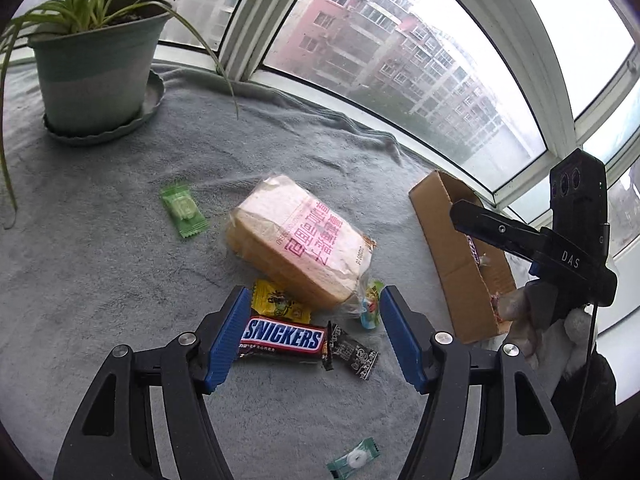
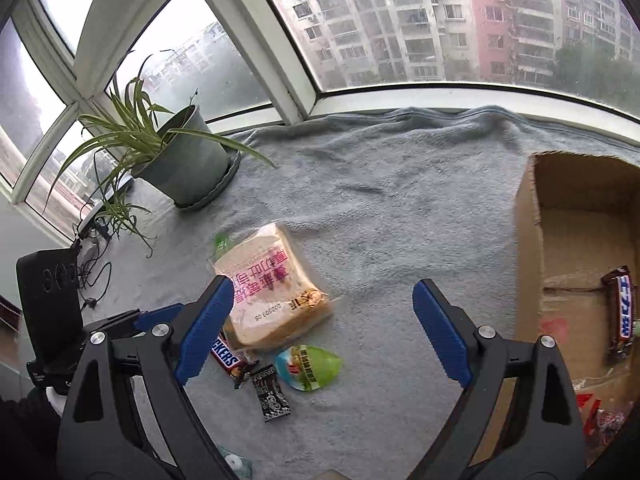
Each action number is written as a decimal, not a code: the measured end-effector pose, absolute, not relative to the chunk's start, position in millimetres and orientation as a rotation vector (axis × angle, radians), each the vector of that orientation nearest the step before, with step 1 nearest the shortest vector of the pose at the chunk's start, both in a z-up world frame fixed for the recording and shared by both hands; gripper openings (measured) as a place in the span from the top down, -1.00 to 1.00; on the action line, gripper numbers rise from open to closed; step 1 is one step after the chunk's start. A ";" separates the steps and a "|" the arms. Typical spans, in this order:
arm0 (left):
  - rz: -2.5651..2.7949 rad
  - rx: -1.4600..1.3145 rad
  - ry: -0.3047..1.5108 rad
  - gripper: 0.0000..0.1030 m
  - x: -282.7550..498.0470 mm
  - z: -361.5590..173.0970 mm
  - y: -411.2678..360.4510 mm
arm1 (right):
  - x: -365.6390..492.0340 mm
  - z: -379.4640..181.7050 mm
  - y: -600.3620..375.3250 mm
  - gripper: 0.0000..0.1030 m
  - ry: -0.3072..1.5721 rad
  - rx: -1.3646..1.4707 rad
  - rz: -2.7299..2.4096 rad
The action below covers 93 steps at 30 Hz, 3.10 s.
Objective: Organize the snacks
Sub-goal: 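Move both tools back to the table toward the pink-printed bread loaf bag, then grasp the bread loaf bag with the right tool while the left tool grips it too, then carry the bread loaf bag into the cardboard box and open both tools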
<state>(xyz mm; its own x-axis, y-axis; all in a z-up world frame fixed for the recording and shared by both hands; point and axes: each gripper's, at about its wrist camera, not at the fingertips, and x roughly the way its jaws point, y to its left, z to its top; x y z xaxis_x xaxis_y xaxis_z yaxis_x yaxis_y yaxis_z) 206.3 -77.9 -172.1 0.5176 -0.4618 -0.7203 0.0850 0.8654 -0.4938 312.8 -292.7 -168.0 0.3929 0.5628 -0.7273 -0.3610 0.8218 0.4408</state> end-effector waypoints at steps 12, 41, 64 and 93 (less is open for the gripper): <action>-0.333 -0.464 1.012 -0.29 227.2 -189.7 -76.5 | 338.3 -205.8 -252.6 -0.79 1.111 0.238 0.672; -0.357 -0.384 0.995 0.15 235.3 -186.8 -87.8 | 329.8 -210.7 -238.9 0.00 1.164 0.278 0.775; -0.463 -0.273 0.849 0.15 209.7 -119.0 -129.5 | 285.6 -137.1 -307.6 0.03 0.985 0.348 0.700; -0.726 -0.085 0.822 0.16 241.9 -103.6 -290.9 | 262.2 -145.2 -482.1 0.06 0.889 0.456 0.399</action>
<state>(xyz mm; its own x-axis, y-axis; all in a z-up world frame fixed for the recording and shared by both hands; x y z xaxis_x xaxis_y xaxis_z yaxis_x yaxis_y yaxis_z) 241.9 -290.9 -103.6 0.4568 -0.6196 -0.6383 0.5567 0.7588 -0.3381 262.2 -482.1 -145.2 0.5691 0.5105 -0.6445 -0.1428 0.8333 0.5340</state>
